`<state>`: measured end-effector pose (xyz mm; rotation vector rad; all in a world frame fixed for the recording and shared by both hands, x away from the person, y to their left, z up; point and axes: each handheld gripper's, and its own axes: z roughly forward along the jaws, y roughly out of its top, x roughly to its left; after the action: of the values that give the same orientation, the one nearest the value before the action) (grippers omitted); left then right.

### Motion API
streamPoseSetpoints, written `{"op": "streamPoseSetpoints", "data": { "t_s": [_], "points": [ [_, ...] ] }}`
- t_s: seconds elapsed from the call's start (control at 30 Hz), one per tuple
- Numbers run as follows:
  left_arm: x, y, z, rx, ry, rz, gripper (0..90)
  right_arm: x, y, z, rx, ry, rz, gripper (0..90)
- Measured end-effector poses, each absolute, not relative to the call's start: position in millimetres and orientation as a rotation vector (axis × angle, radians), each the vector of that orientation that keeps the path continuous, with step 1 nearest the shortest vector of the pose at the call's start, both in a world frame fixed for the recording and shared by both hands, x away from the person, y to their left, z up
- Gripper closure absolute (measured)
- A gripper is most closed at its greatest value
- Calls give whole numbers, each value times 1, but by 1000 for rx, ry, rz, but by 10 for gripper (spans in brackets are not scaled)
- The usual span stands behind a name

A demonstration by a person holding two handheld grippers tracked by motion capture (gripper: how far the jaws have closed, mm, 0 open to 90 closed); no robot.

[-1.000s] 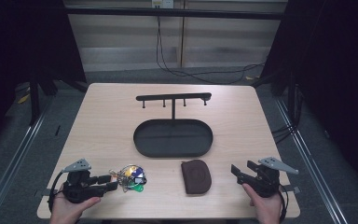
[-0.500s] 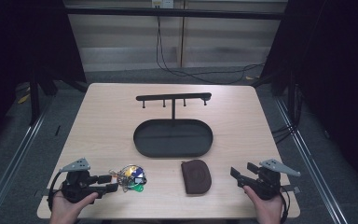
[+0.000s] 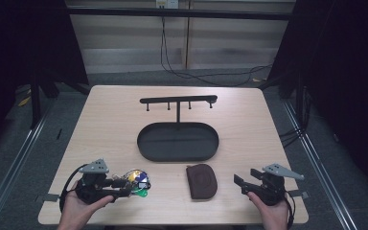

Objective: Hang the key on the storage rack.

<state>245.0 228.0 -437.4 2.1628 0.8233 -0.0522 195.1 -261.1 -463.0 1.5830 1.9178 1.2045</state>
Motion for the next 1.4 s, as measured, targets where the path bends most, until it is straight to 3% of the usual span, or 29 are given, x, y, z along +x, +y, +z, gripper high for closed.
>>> {"op": "streamPoseSetpoints", "data": {
  "t_s": [0.43, 1.13, 1.4],
  "points": [
    [259, 188, -428, 2379, 734, -68, 741, 198, -261, -467, 1595, 1964, 1185, 233],
    [294, 141, -440, 2688, 783, -192, 803, 201, -260, -468, 1600, 1981, 1178, 229],
    [297, 123, -450, 2821, 784, -143, 797, 202, -260, -469, 1606, 1992, 1180, 229]
  ]
}}
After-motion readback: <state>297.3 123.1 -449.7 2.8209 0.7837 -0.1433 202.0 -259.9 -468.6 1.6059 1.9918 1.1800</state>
